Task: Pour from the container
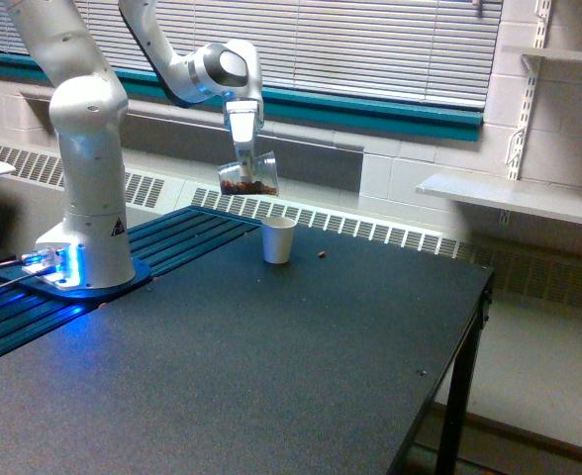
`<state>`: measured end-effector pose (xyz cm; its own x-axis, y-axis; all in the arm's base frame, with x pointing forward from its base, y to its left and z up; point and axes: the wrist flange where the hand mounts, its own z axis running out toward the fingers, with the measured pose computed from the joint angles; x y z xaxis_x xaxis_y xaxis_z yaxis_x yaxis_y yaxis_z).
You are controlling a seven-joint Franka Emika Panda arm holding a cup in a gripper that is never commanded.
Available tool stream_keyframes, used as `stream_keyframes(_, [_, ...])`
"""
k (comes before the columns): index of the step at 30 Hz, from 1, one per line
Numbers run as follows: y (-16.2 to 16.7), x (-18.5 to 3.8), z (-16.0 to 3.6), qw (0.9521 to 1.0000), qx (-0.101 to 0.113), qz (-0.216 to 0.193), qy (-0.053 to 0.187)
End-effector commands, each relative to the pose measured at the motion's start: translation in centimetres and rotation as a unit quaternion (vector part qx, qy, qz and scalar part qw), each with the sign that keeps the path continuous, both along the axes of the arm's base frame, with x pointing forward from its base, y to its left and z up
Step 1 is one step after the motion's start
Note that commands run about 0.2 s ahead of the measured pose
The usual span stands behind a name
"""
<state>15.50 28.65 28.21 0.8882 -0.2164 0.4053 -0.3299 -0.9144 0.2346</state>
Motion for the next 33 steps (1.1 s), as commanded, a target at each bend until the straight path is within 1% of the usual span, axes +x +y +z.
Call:
stream_keyframes(1, [0.0, -0.4, -0.9, 0.9999, 0.007, -0.010, 0.004])
stream_keyframes(7, [-0.1, -0.4, -1.6, 0.9998, 0.010, -0.011, 0.012])
stream_keyframes(21, [-0.3, -0.6, -3.8, 0.9990, 0.018, -0.013, 0.040])
stream_keyframes(27, [-0.4, -0.2, -4.5, 0.9985, 0.020, -0.013, 0.049])
stream_keyframes(33, [-0.1, 0.7, -4.5, 0.9986, 0.019, -0.007, 0.050])
